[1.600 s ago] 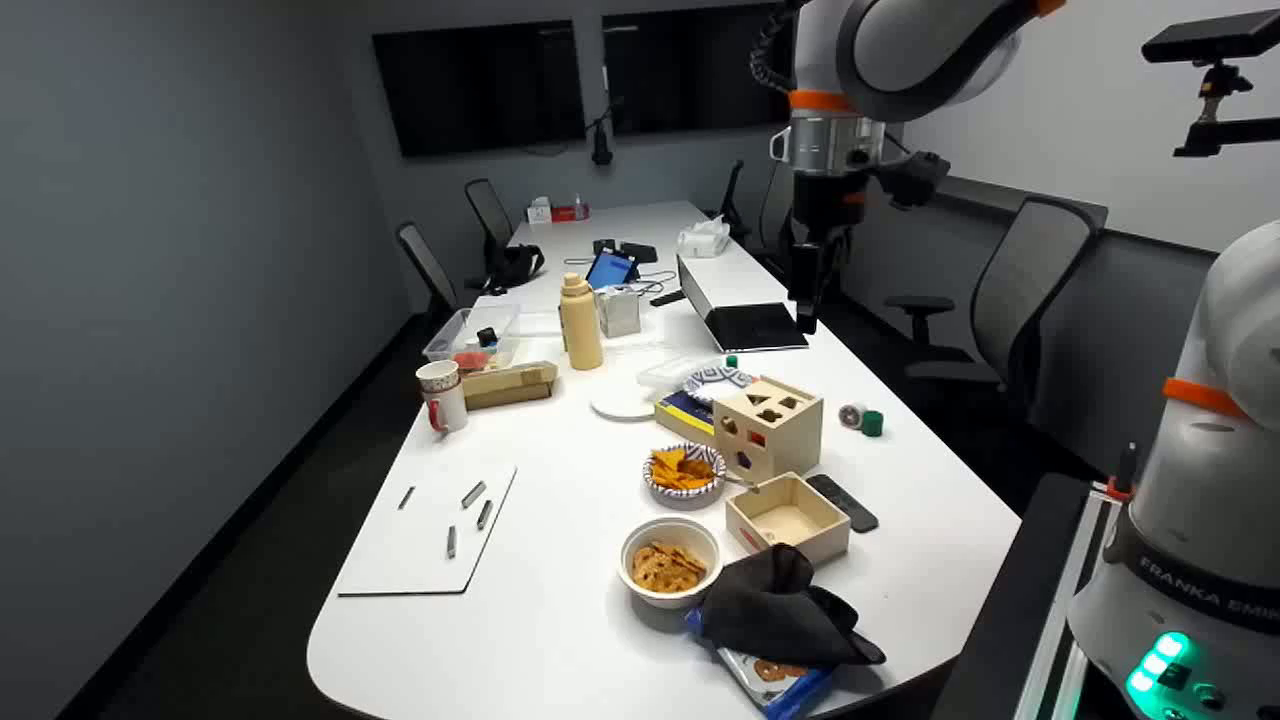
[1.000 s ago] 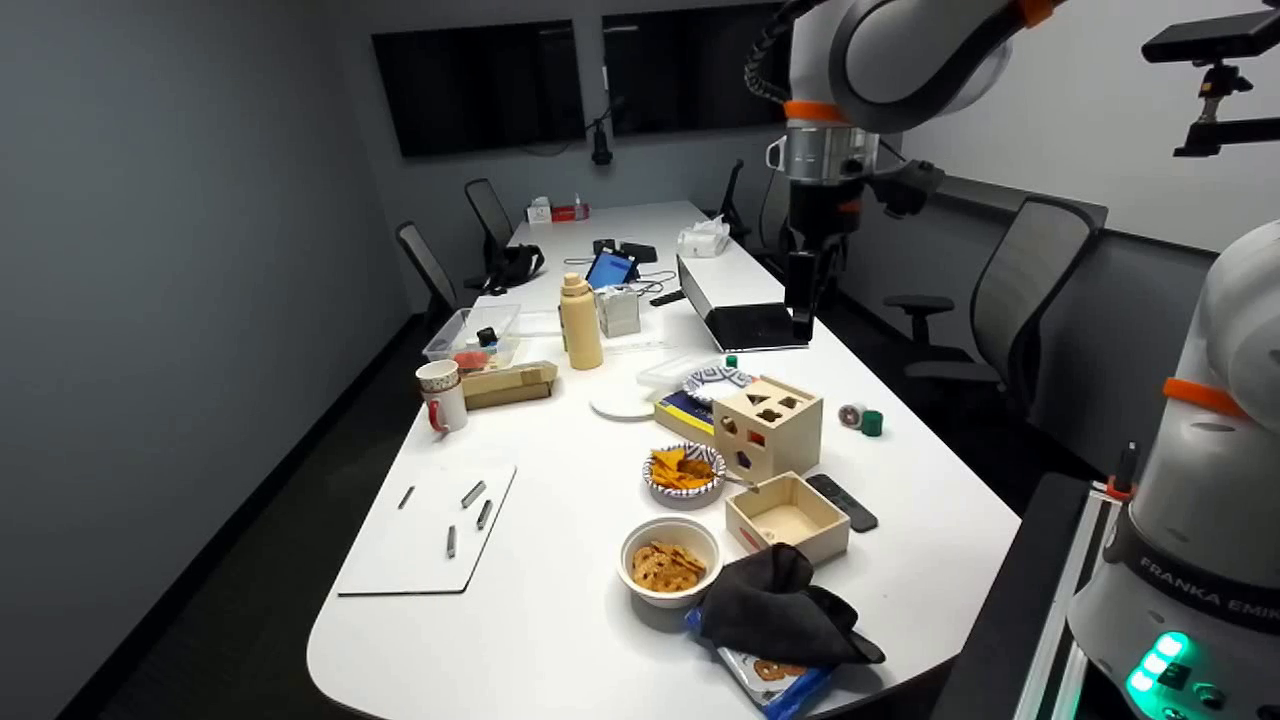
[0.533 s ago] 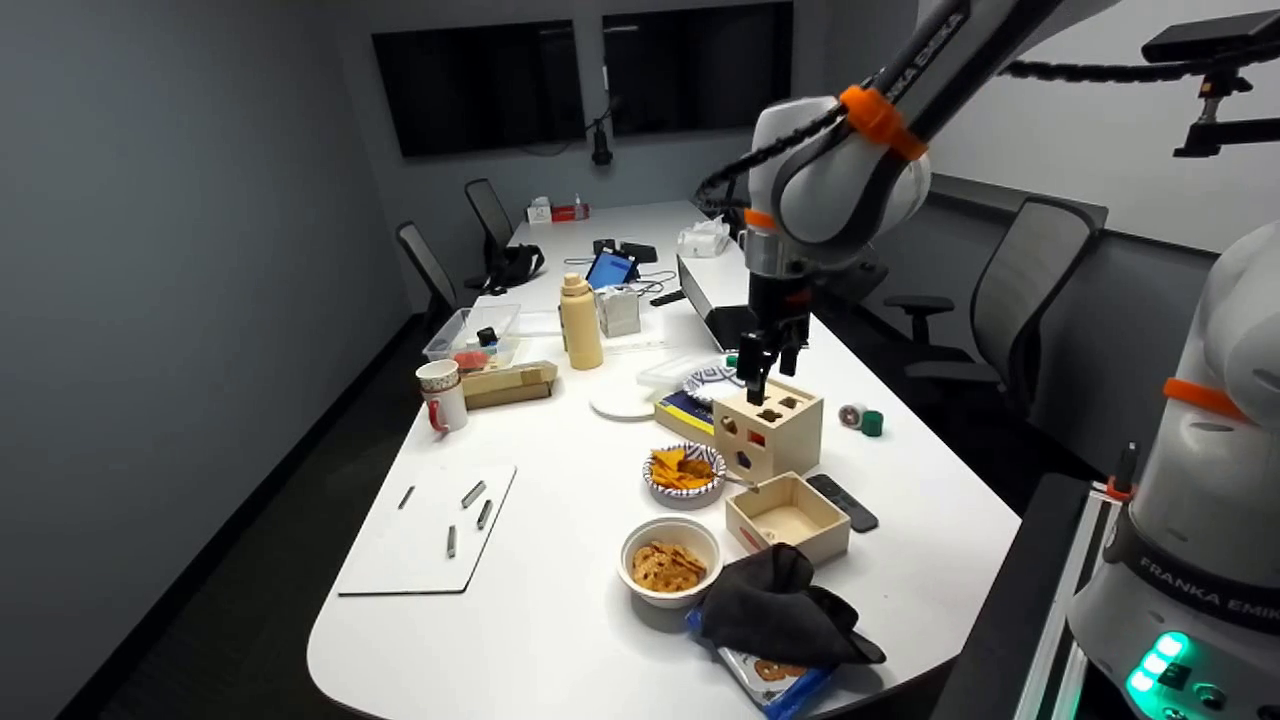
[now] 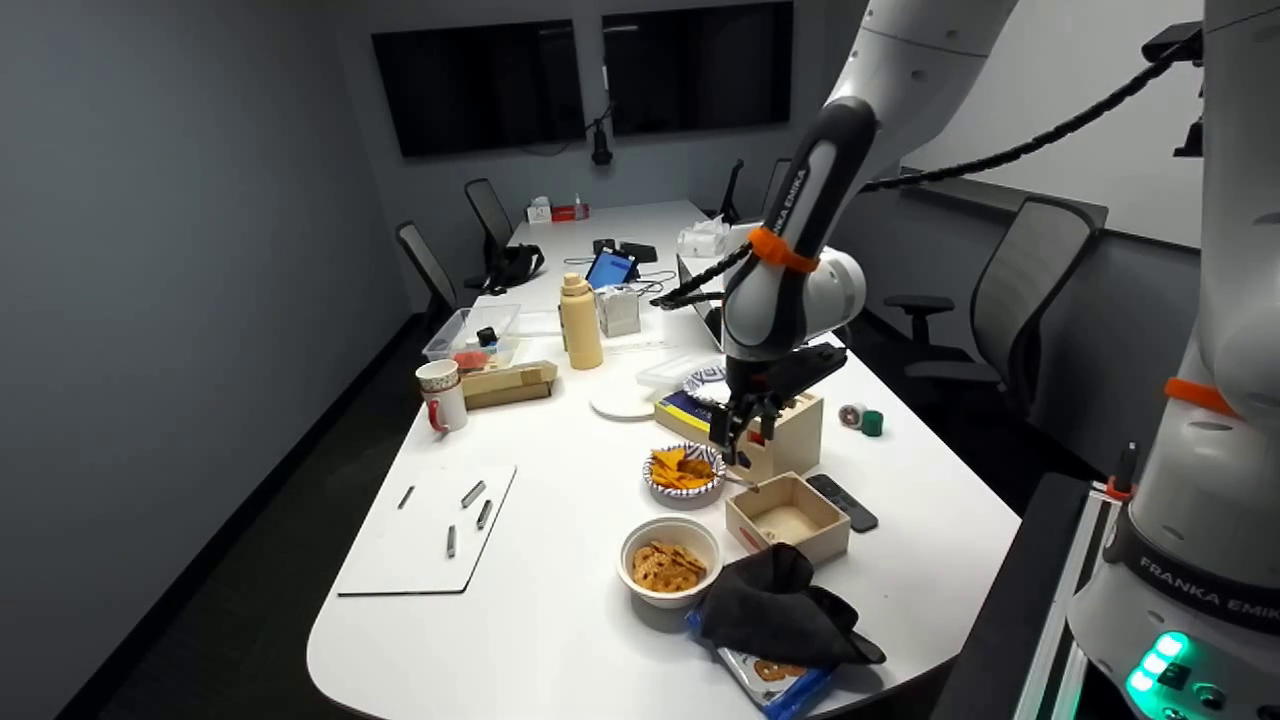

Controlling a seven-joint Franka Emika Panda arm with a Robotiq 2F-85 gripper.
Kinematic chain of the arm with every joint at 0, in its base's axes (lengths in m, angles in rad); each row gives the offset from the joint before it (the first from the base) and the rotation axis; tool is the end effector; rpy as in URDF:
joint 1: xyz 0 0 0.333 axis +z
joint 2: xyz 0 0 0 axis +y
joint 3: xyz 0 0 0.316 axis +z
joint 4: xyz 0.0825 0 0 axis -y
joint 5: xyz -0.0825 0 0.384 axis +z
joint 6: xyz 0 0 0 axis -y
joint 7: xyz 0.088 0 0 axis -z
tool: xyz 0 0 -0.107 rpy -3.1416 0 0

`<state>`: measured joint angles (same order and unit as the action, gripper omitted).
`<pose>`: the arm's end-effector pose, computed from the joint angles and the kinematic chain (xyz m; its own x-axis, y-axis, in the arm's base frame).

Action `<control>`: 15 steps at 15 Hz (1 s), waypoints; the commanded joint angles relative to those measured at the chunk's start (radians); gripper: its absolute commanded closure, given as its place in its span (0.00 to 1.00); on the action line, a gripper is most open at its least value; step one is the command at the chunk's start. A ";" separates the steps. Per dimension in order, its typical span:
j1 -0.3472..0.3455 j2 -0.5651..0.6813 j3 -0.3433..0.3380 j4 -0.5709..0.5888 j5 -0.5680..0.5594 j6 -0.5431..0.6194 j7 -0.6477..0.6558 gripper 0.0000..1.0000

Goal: Use the spoon to stir in the bowl

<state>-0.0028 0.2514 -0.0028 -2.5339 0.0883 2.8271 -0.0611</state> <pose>0.4620 -0.0071 0.1841 0.9987 -0.0284 0.0423 -0.0272 -0.9993 -0.0275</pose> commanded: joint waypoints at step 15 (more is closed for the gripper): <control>-0.036 0.308 0.048 0.208 0.050 0.062 0.104 0.56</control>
<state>-0.0486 0.5540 0.0439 -2.3269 0.1277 2.8645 0.0118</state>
